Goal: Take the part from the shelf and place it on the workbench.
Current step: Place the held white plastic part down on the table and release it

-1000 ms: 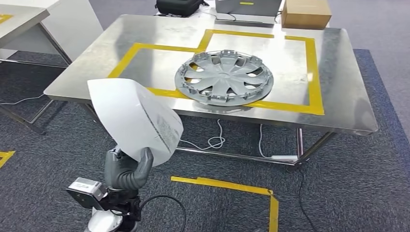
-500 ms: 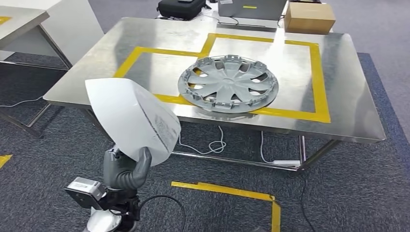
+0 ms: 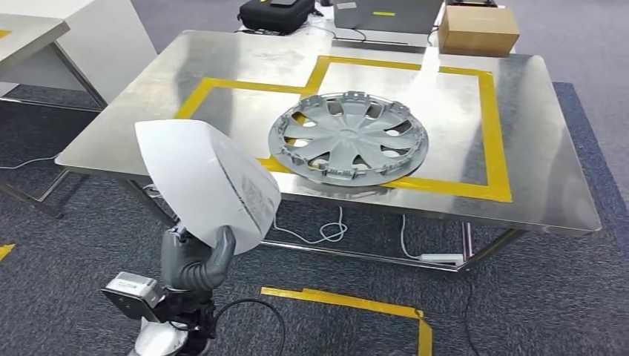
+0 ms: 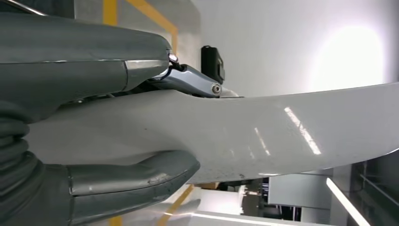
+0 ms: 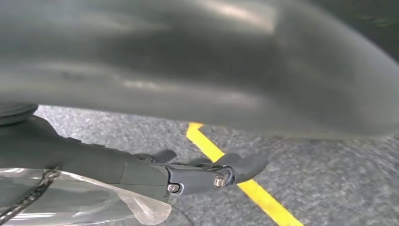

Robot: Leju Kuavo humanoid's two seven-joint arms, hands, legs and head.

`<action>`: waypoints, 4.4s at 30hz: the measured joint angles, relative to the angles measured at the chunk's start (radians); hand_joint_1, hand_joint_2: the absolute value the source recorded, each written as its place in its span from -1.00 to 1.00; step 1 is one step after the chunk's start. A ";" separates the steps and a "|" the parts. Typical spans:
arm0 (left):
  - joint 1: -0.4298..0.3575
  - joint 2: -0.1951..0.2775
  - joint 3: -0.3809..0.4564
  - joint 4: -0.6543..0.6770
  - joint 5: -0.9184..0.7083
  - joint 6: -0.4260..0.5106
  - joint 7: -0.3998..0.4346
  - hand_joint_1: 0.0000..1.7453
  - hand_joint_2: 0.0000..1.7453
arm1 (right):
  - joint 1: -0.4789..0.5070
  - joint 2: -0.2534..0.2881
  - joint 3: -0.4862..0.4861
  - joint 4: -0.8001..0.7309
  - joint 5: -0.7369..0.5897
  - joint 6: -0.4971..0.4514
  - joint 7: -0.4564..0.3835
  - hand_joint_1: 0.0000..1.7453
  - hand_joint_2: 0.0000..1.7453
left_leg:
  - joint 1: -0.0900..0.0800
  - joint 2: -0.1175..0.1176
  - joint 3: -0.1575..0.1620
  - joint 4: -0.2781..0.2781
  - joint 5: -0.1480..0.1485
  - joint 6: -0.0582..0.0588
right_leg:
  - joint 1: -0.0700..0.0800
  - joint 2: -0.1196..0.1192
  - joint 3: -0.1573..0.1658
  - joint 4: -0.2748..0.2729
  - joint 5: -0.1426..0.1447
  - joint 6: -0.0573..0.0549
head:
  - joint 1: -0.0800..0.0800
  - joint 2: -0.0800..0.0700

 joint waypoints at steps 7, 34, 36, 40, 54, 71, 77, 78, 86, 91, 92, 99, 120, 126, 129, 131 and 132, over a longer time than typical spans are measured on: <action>-0.001 0.004 0.000 0.000 0.000 0.000 0.000 1.00 1.00 | -0.002 0.000 -0.001 0.000 0.000 0.000 0.000 -1.00 -1.00 | 0.009 0.002 -0.167 0.254 -0.074 -0.028 | -0.005 0.003 0.062 -0.008 -0.041 -0.018 | -0.009 0.000; 0.001 0.005 0.001 0.002 -0.002 -0.007 0.002 1.00 1.00 | -0.008 0.002 -0.002 0.001 0.011 0.015 0.013 -1.00 -1.00 | -0.002 0.001 -0.078 0.145 -0.022 -0.008 | -0.004 0.000 0.055 -0.030 -0.016 -0.017 | 0.000 0.000; 0.002 0.007 0.001 0.002 -0.002 -0.010 0.003 1.00 1.00 | -0.010 0.004 -0.002 0.001 0.012 0.017 0.013 -1.00 -1.00 | 0.008 0.001 -0.152 0.245 -0.062 -0.022 | -0.008 0.000 0.072 -0.031 -0.030 -0.018 | -0.001 0.000; 0.001 0.008 0.002 0.003 -0.002 -0.017 0.004 1.00 1.00 | -0.008 0.005 -0.002 0.001 0.014 0.018 0.013 -1.00 -1.00 | 0.025 0.003 -0.155 0.138 0.044 -0.041 | -0.020 0.003 0.110 -0.031 -0.062 -0.001 | -0.001 0.000; -0.007 0.002 0.002 0.005 -0.007 -0.021 0.000 1.00 1.00 | -0.012 0.006 -0.002 0.000 0.021 0.021 0.015 -1.00 -1.00 | 0.009 0.001 -0.080 0.004 0.065 0.023 | -0.016 0.002 -0.065 0.215 -0.144 0.036 | -0.002 0.000; -0.509 0.056 -0.225 0.185 -0.724 0.027 0.076 1.00 1.00 | -0.086 0.033 0.051 -0.001 0.163 0.126 0.100 -1.00 -1.00 | 0.014 0.002 -0.110 0.106 0.029 -0.037 | -0.004 -0.001 0.026 -0.015 0.008 -0.015 | -0.009 0.000; -0.663 0.053 -0.357 0.367 -0.968 0.143 0.138 1.00 1.00 | -0.105 0.041 0.082 -0.001 0.197 0.156 0.123 -1.00 -1.00 | 0.008 0.004 -0.076 -0.011 0.075 0.004 | -0.005 0.001 0.010 -0.009 0.006 0.018 | -0.008 0.000; -0.689 0.051 -0.372 0.398 -0.988 0.151 0.154 1.00 1.00 | -0.110 0.042 0.086 -0.001 0.202 0.152 0.119 -1.00 -1.00 | 0.010 0.005 -0.075 -0.015 0.079 0.010 | -0.006 0.001 -0.003 0.013 -0.008 0.023 | -0.005 0.000; -0.862 0.053 -0.413 0.655 -1.046 0.130 0.262 1.00 1.00 | -0.174 0.042 0.105 -0.002 0.215 0.155 0.121 -1.00 -1.00 | 0.010 0.006 -0.074 -0.018 0.081 0.015 | -0.013 0.001 -0.072 0.117 -0.003 0.036 | 0.004 0.000; -0.875 0.068 -0.387 0.793 -1.031 0.182 0.276 1.00 1.00 | -0.180 0.042 0.105 -0.002 0.216 0.151 0.120 -1.00 -1.00 | 0.004 0.004 -0.076 -0.018 0.076 -0.012 | -0.010 0.007 -0.001 -0.013 0.022 0.013 | 0.002 0.000; -0.874 0.072 -0.383 0.810 -1.030 0.185 0.276 1.00 1.00 | -0.179 0.042 0.105 -0.002 0.216 0.151 0.121 -1.00 -1.00 | 0.005 0.005 -0.078 -0.014 0.071 -0.018 | -0.011 0.007 -0.001 -0.014 0.021 0.007 | 0.001 0.000; -0.867 0.097 -0.344 0.930 -0.987 0.152 0.311 1.00 1.00 | -0.177 0.042 0.105 -0.002 0.214 0.169 0.138 -1.00 -1.00 | 0.009 0.006 -0.216 0.259 -0.021 -0.034 | -0.012 0.008 0.011 -0.016 0.014 -0.016 | -0.004 0.000; -0.807 0.262 -0.070 1.101 -0.952 0.212 0.423 0.50 1.00 | -0.151 0.034 0.097 -0.003 0.219 0.145 0.117 -1.00 -1.00 | 0.009 0.001 -0.103 -0.015 0.094 -0.017 | -0.007 0.009 -0.015 0.000 0.018 0.015 | 0.004 0.000; -0.793 0.278 0.018 1.107 -0.925 0.224 0.391 -1.00 -1.00 | -0.146 0.032 0.091 -0.003 0.226 0.143 0.105 -1.00 -1.00 | 0.015 0.003 -0.163 0.127 0.012 -0.043 | -0.009 0.011 -0.008 -0.008 0.019 -0.019 | -0.001 0.000; -0.785 0.276 0.053 1.107 -0.936 0.233 0.364 -1.00 -1.00 | -0.142 0.031 0.087 -0.003 0.231 0.144 0.105 -1.00 -1.00 | 0.015 0.003 -0.227 0.260 -0.023 -0.044 | -0.006 0.011 -0.005 -0.007 0.017 -0.024 | -0.002 0.000; -0.783 0.267 0.072 1.102 -0.928 0.239 0.340 -1.00 -1.00 | -0.141 0.030 0.082 -0.003 0.234 0.144 0.103 -1.00 -1.00 | 0.014 0.003 -0.194 0.185 0.033 -0.036 | -0.004 0.011 -0.001 -0.007 0.016 -0.024 | -0.002 0.000; -0.783 0.261 0.082 1.096 -0.924 0.242 0.328 -1.00 -1.00 | -0.141 0.030 0.081 -0.003 0.235 0.145 0.101 -1.00 -1.00 | 0.013 0.003 -0.162 0.118 0.065 -0.030 | -0.003 0.011 0.001 -0.007 0.016 -0.023 | -0.002 0.000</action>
